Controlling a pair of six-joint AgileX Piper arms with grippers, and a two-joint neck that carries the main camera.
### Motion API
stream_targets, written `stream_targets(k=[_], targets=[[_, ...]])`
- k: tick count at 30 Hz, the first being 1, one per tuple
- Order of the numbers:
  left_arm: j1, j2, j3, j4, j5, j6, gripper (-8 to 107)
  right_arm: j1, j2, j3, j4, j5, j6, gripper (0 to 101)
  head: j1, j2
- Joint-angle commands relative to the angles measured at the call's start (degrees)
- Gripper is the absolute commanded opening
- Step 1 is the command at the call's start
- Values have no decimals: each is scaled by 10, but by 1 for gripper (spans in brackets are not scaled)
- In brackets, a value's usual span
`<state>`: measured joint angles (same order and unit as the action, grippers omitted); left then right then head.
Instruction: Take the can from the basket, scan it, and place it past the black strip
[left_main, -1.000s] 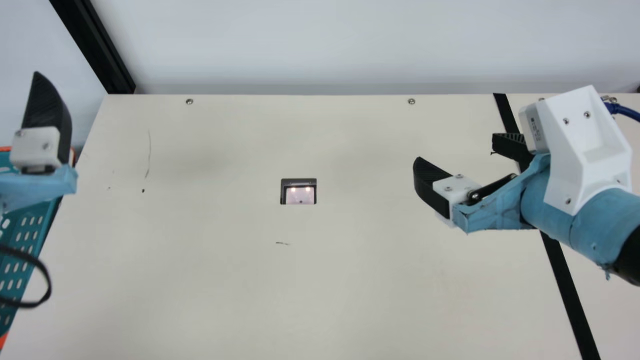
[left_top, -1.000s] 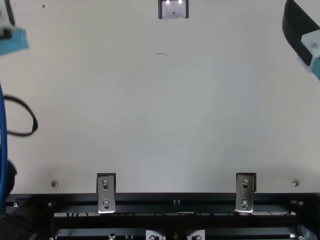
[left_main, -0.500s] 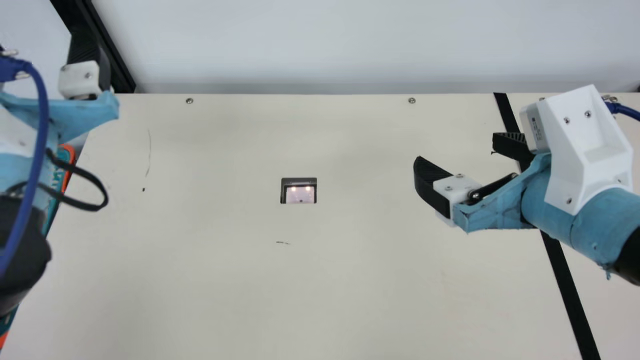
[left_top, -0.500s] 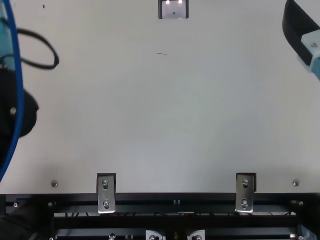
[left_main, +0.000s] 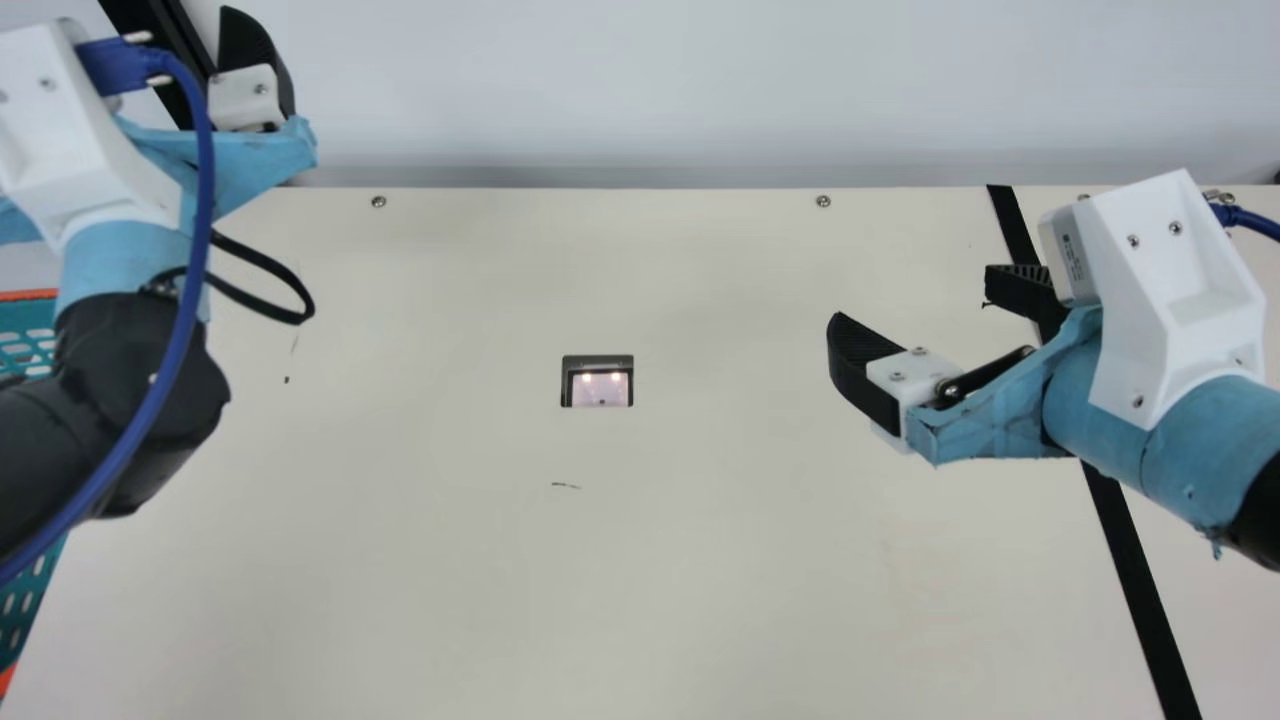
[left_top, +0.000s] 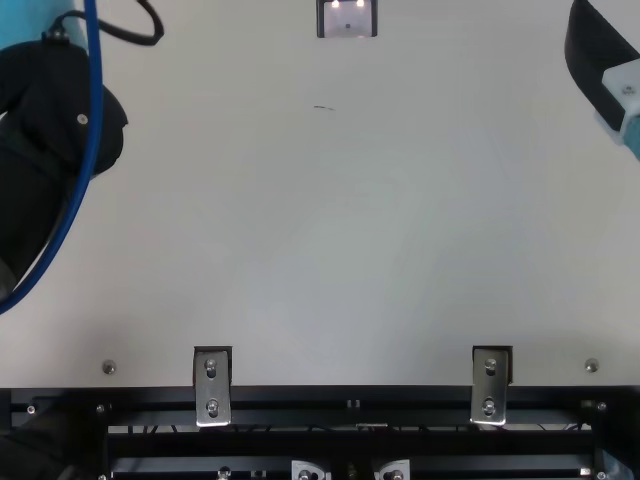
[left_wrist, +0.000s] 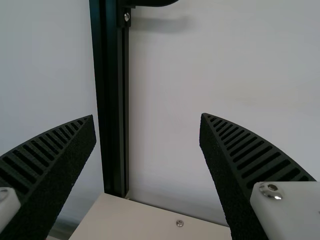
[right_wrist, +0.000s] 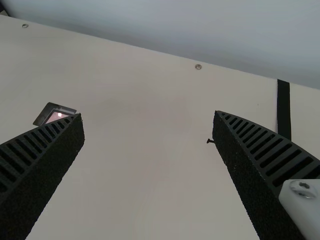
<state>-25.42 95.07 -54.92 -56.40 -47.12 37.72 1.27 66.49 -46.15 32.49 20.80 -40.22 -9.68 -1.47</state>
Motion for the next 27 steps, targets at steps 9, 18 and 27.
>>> stream_targets(k=[9,18,27], targets=[[2,2,3,6,-3,-7,90,5,-1,-2,-13,0,16,101,0,5],[-8,-52,65,49,-21,-39,90,22,-67,28,-31,-3,45,101,0,5],[-34,-155,167,87,-61,-71,90,35,-193,116,-37,5,56,101,0,5]])
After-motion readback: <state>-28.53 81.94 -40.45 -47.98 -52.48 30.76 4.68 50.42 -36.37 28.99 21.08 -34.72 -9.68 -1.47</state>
